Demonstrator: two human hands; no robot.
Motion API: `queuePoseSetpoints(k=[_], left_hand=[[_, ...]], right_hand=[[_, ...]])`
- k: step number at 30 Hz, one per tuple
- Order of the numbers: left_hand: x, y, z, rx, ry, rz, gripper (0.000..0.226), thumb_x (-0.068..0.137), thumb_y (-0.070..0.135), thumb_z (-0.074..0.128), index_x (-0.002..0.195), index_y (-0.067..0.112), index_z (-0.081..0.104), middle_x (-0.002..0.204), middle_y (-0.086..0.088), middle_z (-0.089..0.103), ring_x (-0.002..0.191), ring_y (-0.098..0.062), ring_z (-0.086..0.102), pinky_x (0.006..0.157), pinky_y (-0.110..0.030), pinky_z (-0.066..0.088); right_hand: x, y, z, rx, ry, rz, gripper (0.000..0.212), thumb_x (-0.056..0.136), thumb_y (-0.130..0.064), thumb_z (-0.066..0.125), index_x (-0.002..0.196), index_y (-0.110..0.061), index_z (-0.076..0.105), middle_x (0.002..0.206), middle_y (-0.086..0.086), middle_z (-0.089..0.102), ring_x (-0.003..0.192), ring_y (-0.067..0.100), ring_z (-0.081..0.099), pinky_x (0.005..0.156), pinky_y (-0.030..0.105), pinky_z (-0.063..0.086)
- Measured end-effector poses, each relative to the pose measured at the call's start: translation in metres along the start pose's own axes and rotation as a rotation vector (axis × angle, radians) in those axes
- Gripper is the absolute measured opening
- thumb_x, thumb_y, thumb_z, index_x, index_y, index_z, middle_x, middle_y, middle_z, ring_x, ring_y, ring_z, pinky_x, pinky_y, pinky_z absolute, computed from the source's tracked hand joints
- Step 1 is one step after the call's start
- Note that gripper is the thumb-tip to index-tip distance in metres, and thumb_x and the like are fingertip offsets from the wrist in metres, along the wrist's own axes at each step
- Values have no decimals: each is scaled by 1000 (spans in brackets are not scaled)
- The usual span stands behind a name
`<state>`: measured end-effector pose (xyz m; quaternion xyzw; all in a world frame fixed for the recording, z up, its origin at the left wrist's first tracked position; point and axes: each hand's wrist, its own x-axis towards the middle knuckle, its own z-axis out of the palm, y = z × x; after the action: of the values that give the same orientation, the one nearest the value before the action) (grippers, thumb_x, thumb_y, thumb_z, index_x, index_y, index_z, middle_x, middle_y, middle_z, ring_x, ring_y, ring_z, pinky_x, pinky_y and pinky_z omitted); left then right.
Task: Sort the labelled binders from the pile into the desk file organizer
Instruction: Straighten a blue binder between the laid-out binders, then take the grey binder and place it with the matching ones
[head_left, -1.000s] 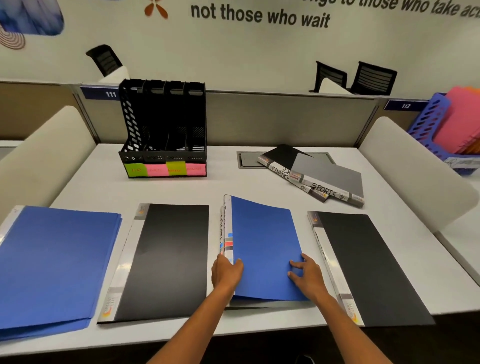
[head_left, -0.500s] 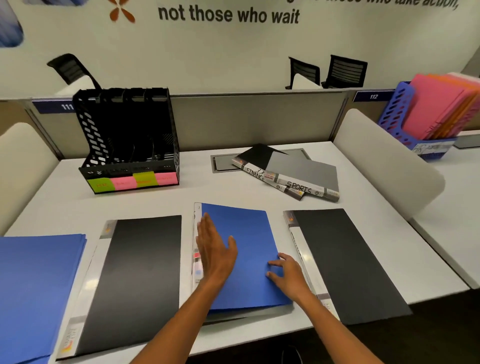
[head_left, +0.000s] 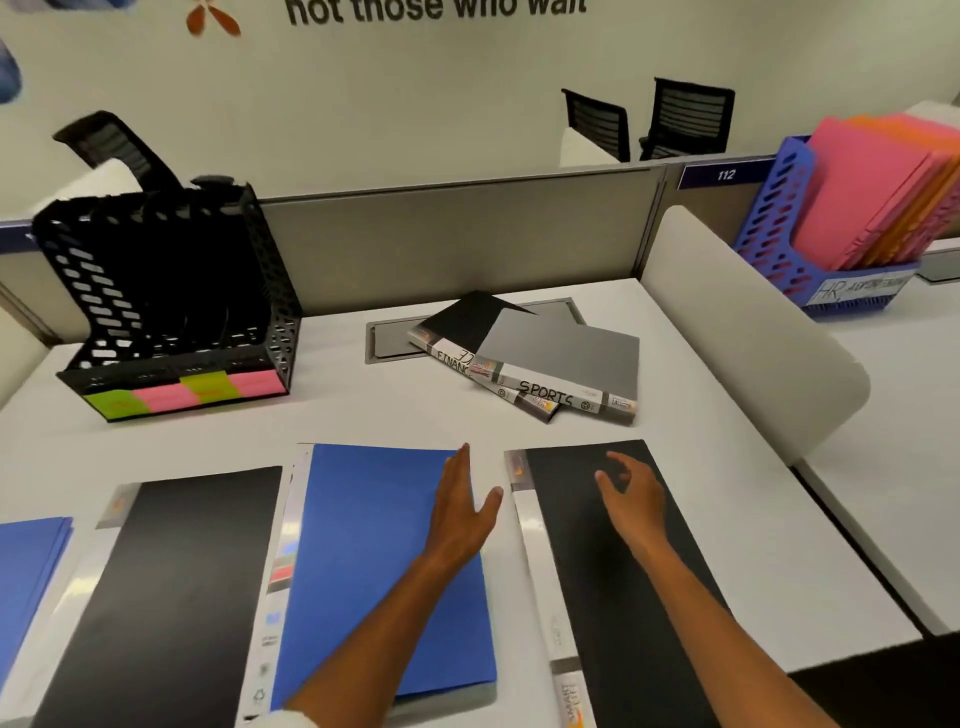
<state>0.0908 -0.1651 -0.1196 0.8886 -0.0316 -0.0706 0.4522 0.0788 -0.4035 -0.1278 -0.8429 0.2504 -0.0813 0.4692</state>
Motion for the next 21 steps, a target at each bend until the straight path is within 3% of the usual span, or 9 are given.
queuePoseSetpoints(k=[6, 11, 15, 21], left_hand=[[38, 35, 36, -62, 25, -68, 76, 96, 34, 57, 155, 20, 12, 162, 2, 15, 150, -18, 14, 120, -35, 19], [56, 53, 61, -136, 73, -150, 73, 95, 35, 57, 154, 24, 15, 161, 3, 19, 149, -19, 19, 119, -37, 24], [61, 58, 74, -162, 92, -201, 72, 95, 37, 57, 153, 27, 16, 161, 3, 19, 149, -20, 20, 117, -37, 25], [61, 58, 74, -148, 143, -247, 70, 95, 38, 56, 153, 27, 18, 161, 3, 20, 148, -20, 22, 116, -35, 26]], right_hand=[[87, 18, -33, 102, 44, 160, 47, 91, -25, 65, 135, -17, 49, 138, 9, 54, 118, 30, 57, 97, 39, 46], [141, 23, -45, 111, -64, 215, 56, 90, -34, 65, 138, -17, 43, 140, 10, 51, 124, 33, 52, 102, 44, 45], [166, 19, -41, 171, -127, 312, 61, 88, -40, 65, 140, -22, 40, 138, 10, 53, 118, 32, 56, 100, 48, 49], [179, 16, -28, 351, -179, 371, 59, 89, -29, 68, 140, -19, 41, 131, 10, 56, 104, 28, 58, 89, 42, 52]])
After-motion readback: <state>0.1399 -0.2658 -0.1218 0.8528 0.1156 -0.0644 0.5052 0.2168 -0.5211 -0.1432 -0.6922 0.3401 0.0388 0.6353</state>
